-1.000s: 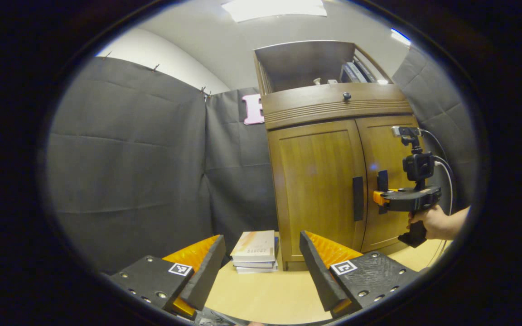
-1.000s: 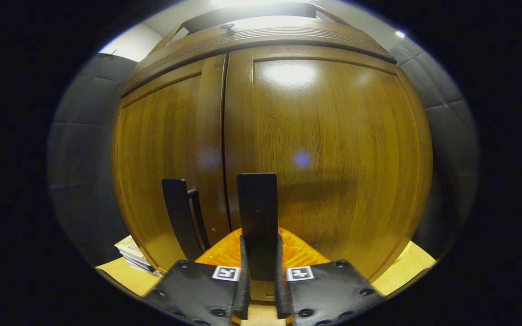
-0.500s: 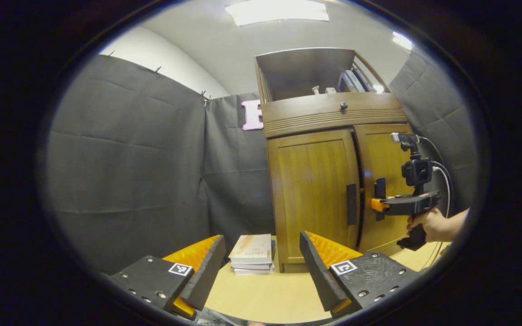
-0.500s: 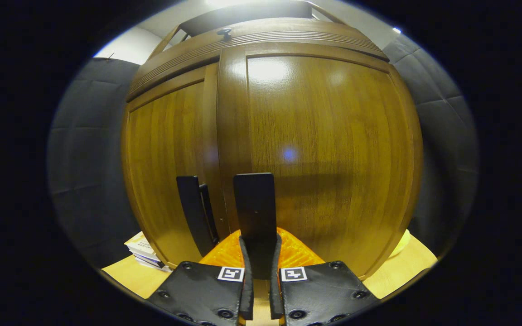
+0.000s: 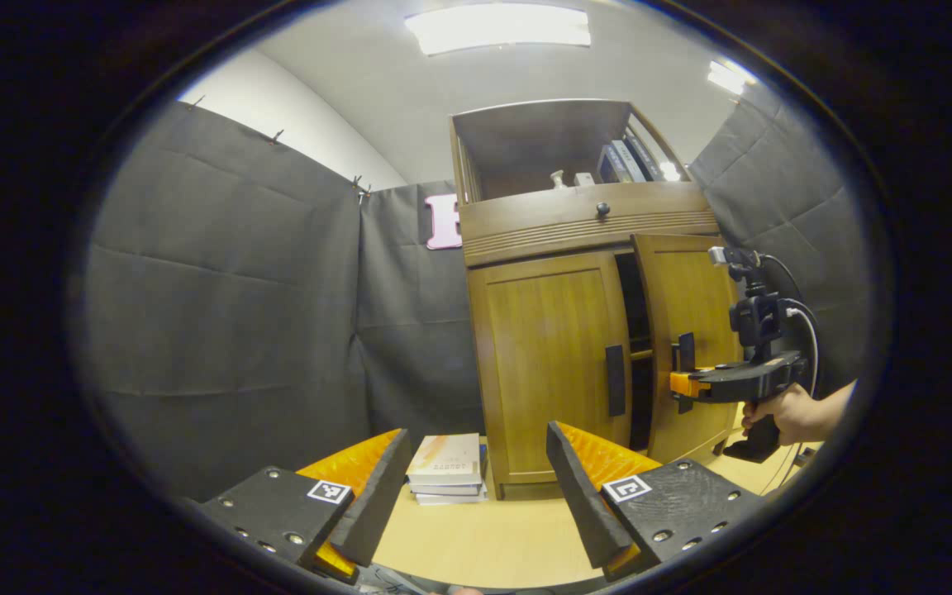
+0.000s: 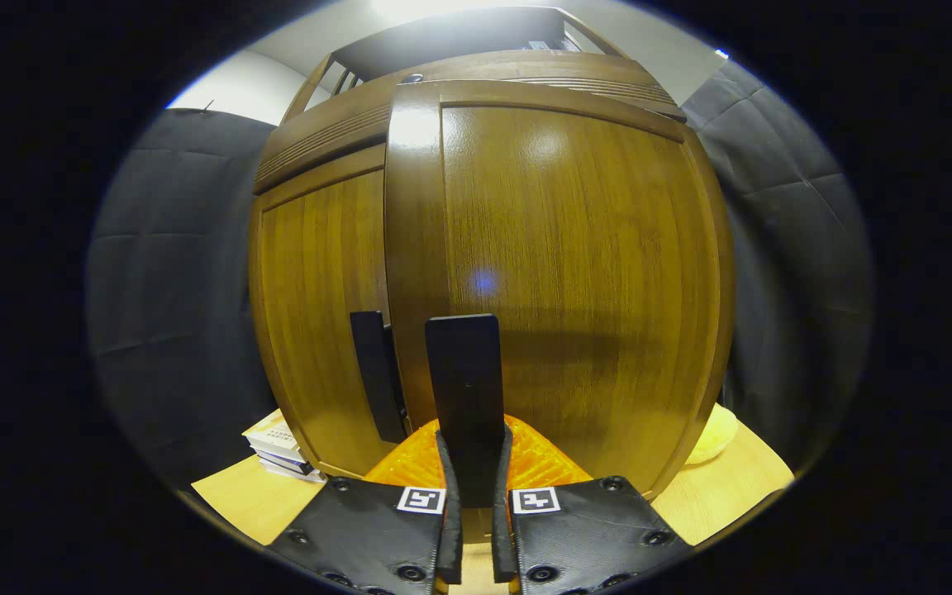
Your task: Open the right door of the double-door shoe cabinet with the right hand, and open the left door with the left hand.
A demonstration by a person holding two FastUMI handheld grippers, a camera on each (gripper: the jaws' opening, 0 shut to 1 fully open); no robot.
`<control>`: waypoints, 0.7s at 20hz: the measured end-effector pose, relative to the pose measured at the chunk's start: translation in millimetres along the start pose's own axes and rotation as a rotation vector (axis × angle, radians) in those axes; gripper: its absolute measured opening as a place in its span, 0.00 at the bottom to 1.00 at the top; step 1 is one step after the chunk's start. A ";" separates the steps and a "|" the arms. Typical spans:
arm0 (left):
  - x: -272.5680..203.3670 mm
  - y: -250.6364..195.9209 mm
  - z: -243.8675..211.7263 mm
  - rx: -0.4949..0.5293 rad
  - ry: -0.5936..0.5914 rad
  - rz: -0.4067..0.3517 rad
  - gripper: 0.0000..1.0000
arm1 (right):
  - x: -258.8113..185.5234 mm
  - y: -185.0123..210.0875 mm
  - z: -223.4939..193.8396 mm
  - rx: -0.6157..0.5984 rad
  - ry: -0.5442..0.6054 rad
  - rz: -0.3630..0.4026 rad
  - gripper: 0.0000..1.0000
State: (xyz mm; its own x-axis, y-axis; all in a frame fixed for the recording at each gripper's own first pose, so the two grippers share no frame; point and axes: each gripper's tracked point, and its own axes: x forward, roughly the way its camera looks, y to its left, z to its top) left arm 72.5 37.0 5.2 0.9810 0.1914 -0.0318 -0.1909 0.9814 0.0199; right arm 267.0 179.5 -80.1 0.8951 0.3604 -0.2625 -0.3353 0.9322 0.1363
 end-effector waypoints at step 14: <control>-8.4 -15.2 5.8 -0.018 -0.043 -0.081 0.96 | -55.7 -21.0 -5.6 0.001 0.015 0.023 0.16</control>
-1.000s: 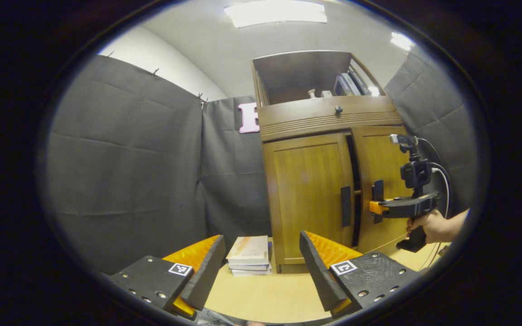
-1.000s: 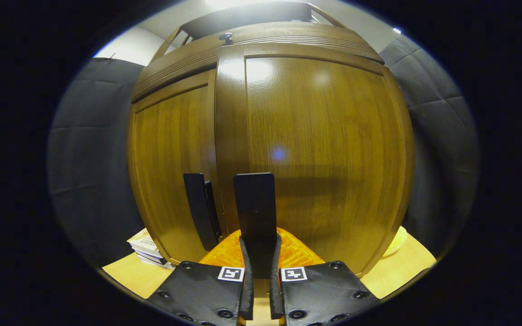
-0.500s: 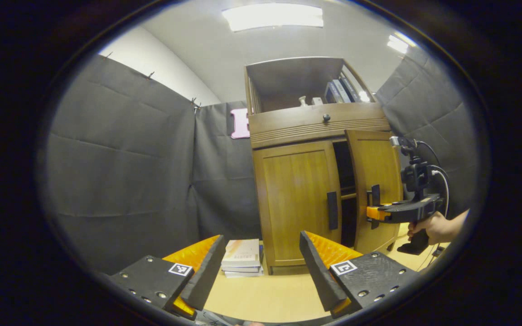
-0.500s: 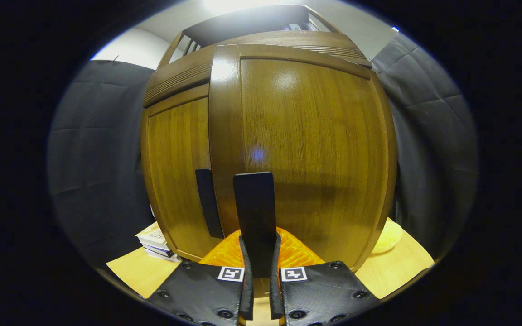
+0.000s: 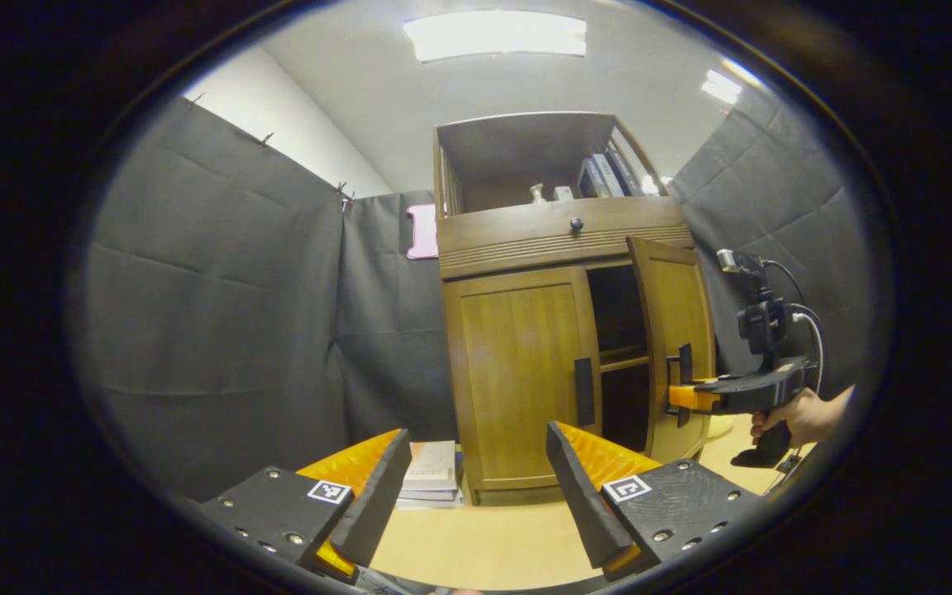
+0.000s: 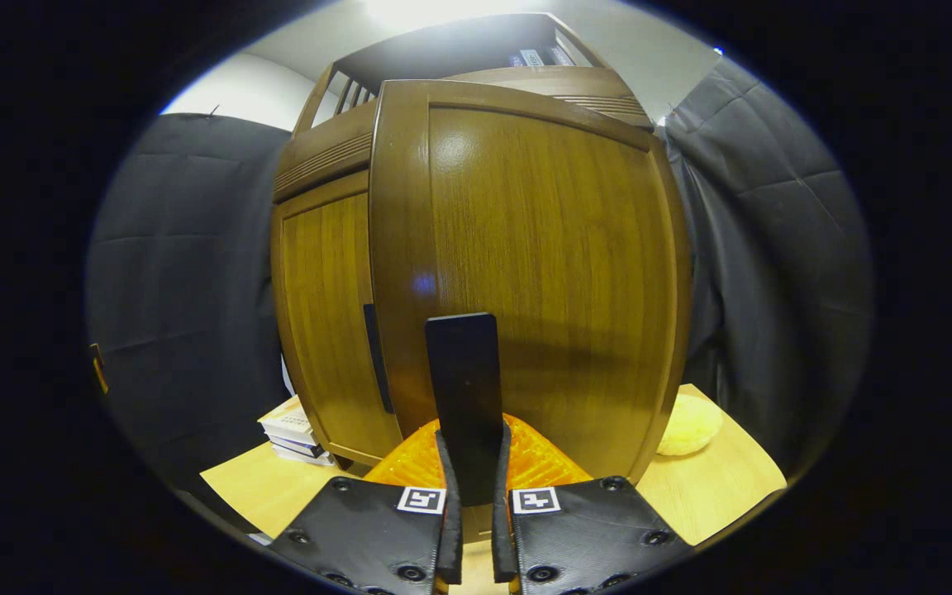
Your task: Open the right door of the double-door shoe cabinet with the right hand, and open the left door with the left hand.
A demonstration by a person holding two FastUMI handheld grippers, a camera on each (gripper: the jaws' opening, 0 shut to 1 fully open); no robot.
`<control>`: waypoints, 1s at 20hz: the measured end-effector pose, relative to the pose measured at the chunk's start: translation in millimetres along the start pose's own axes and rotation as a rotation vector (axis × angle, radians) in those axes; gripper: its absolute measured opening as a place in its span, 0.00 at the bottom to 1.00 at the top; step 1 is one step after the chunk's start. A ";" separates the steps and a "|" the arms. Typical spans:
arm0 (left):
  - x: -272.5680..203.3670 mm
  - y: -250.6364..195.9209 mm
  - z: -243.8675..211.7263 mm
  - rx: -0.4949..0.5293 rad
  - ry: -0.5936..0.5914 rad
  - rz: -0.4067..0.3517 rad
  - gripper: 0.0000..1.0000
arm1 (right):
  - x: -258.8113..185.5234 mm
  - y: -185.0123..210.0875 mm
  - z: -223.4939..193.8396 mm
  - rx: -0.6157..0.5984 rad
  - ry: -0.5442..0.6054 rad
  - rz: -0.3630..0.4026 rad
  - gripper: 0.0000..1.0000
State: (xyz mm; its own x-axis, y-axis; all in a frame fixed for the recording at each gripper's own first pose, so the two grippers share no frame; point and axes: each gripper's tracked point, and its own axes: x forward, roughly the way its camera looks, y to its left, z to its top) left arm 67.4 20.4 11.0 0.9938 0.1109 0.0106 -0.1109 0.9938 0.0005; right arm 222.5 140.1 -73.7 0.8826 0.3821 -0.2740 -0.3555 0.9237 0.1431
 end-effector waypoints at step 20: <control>7.7 -24.4 4.1 -0.008 -0.040 -0.207 0.96 | -87.0 -72.7 -1.9 0.022 0.004 -0.115 0.15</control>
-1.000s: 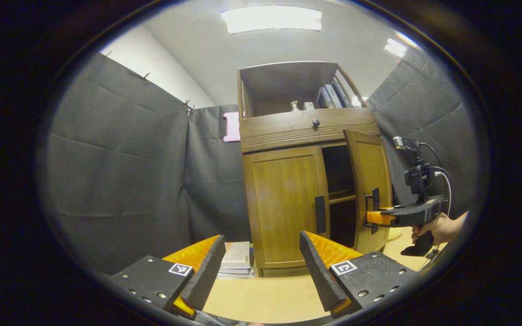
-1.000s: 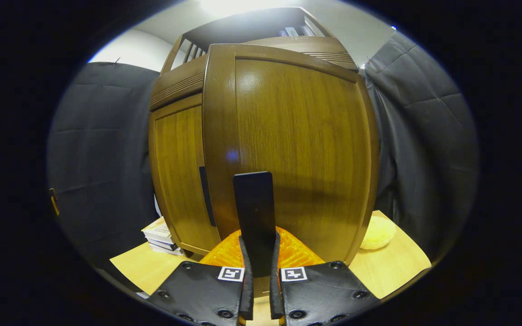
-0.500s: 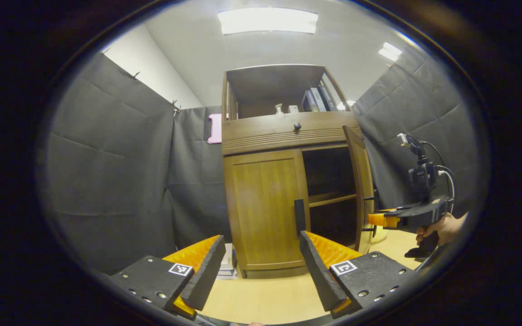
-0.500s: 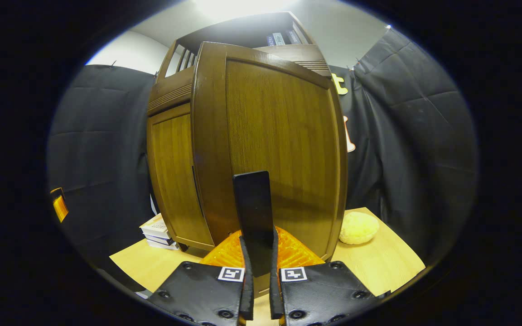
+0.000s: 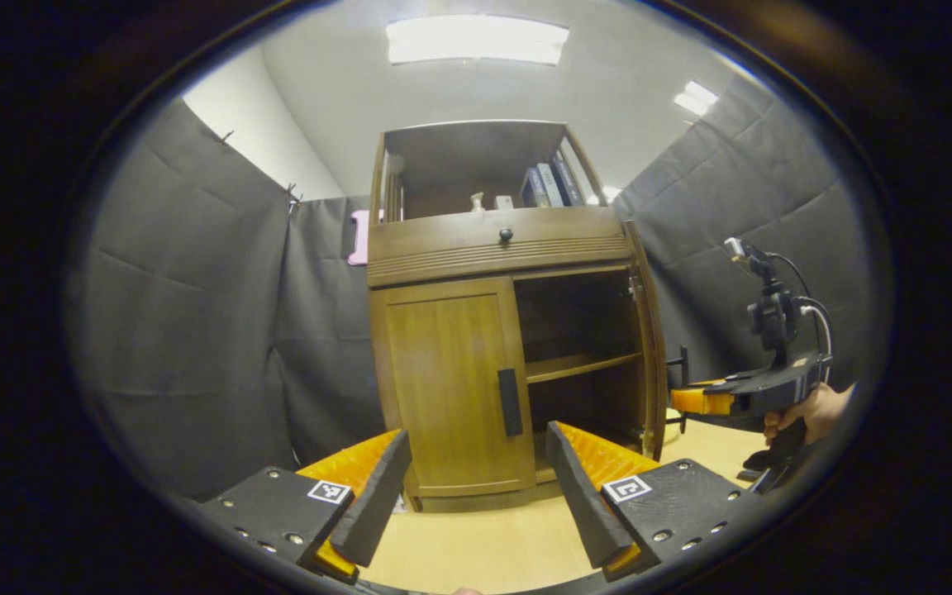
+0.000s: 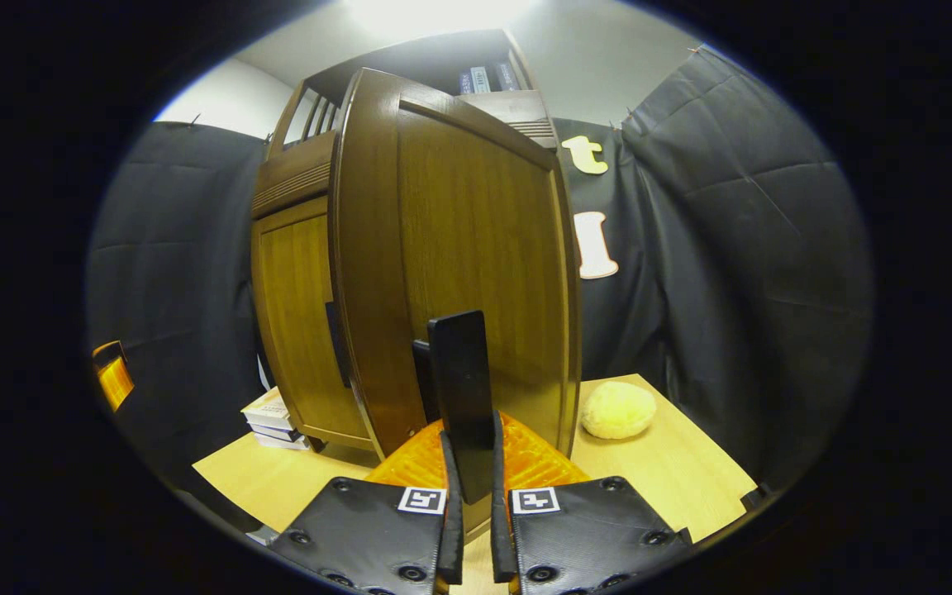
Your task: Open the right door of the double-door shoe cabinet with the right hand, and open the left door with the left hand.
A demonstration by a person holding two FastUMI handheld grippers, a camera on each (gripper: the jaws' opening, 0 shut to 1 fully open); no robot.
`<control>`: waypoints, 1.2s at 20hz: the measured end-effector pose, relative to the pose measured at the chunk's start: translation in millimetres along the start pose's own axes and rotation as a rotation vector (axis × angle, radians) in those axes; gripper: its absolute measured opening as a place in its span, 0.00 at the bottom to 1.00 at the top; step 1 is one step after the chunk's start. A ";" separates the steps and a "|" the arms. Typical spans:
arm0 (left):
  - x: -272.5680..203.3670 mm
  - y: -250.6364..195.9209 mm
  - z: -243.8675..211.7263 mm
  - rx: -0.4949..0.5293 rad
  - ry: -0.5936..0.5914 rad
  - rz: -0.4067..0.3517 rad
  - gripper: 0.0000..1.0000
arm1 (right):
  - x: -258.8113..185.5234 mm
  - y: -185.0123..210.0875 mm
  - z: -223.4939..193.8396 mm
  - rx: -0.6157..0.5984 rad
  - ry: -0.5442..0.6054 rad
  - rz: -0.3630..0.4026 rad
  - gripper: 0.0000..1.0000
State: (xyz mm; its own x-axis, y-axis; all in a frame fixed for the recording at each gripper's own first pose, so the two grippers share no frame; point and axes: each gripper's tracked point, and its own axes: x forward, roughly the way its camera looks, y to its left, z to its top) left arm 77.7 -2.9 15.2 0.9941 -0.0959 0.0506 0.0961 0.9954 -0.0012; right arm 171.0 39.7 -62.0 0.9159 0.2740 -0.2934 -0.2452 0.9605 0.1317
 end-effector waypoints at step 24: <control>23.1 -27.3 -24.0 -0.002 -0.001 -0.123 0.94 | -40.6 -111.9 -0.8 0.053 -0.019 -0.167 0.08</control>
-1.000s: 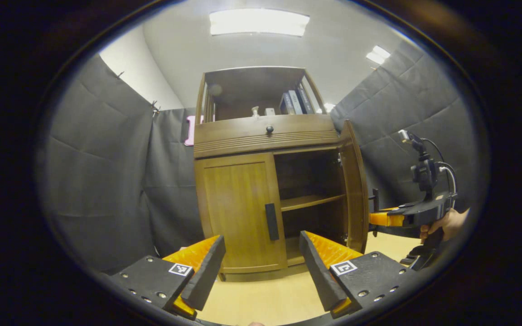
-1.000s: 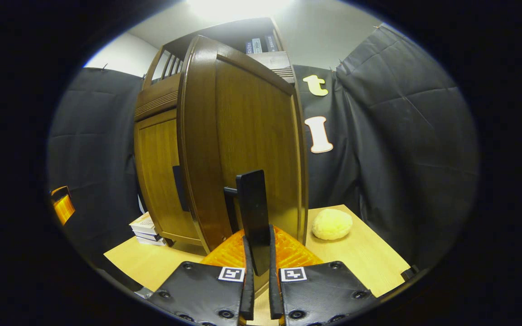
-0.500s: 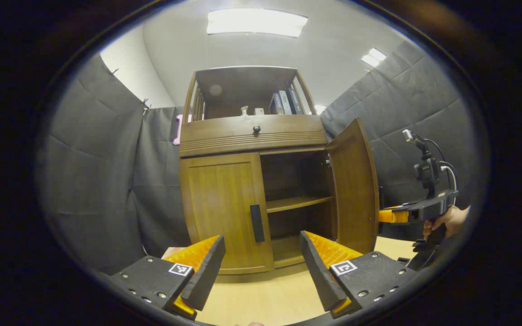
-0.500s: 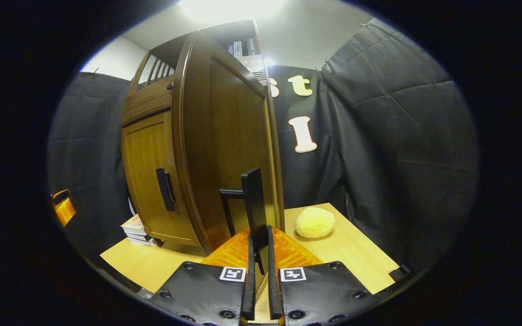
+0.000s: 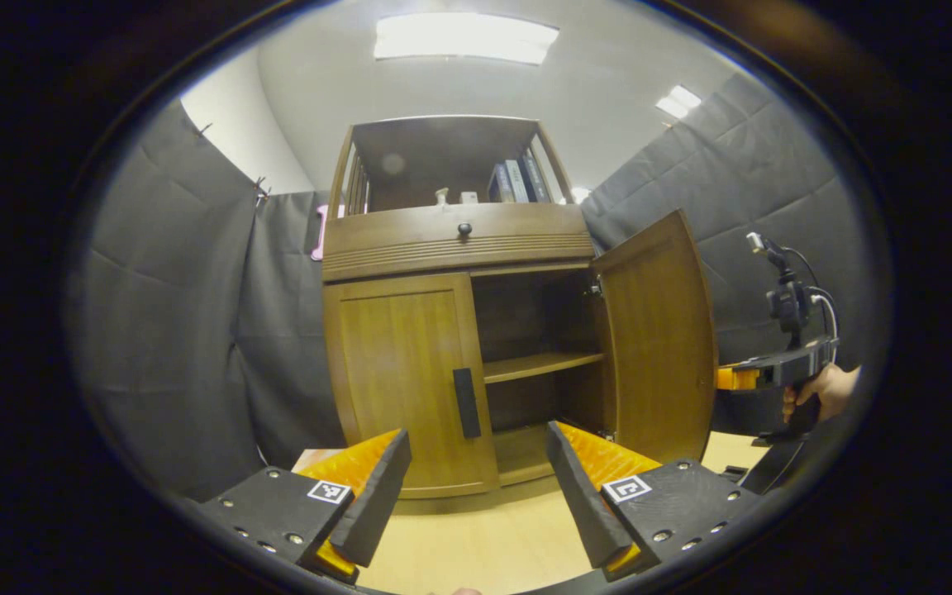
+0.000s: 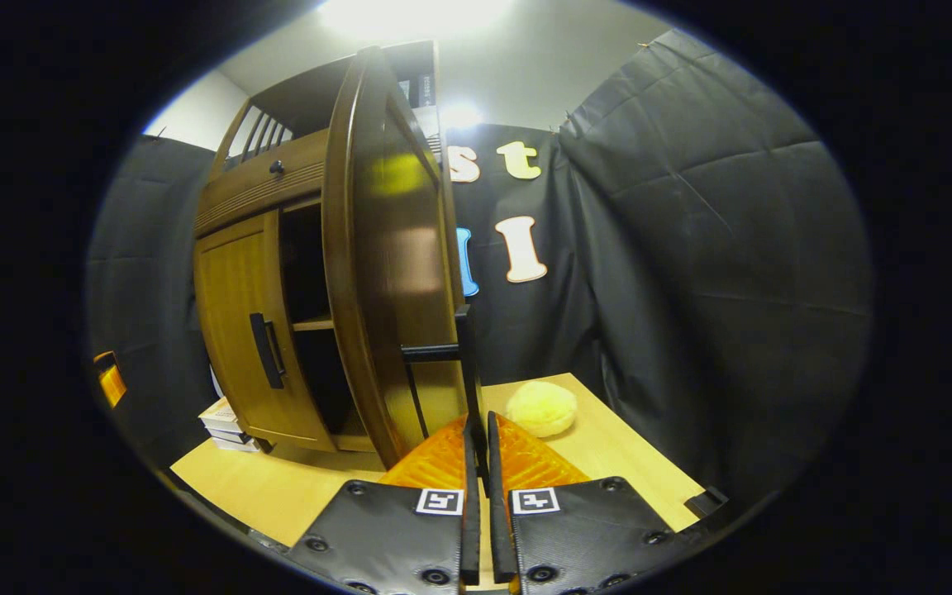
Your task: Open the right door of the double-door shoe cabinet with the right hand, and open the left door with the left hand.
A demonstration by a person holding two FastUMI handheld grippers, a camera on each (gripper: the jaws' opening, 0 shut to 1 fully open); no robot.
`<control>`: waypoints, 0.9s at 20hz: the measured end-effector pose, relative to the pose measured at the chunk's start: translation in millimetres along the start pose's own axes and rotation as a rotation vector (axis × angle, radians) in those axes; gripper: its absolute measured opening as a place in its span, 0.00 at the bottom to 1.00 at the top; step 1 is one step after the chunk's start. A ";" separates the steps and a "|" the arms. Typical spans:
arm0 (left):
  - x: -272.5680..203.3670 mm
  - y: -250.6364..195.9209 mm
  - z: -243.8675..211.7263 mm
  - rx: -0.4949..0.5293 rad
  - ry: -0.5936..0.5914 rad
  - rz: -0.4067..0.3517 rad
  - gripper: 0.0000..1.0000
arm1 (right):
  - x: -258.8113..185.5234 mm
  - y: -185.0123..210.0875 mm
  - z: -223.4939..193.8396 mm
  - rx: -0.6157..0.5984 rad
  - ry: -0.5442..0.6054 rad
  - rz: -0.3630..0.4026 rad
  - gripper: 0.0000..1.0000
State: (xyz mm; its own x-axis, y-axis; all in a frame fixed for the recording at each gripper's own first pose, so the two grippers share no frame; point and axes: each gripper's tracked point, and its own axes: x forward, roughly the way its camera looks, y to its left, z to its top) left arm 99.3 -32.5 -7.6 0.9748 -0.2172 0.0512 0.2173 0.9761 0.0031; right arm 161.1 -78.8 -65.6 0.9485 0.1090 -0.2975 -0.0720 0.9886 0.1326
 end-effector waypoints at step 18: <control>75.6 17.9 -27.9 -0.018 0.031 -0.012 0.96 | -76.7 -12.5 31.2 -0.095 -0.128 -0.084 0.51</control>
State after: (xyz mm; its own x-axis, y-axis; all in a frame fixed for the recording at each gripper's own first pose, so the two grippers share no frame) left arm 178.3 -31.7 -31.5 0.9733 -0.2288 0.0203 0.2292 0.9733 -0.0144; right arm 98.8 -102.8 -14.9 0.9834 0.0174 -0.1806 -0.0139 0.9997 0.0206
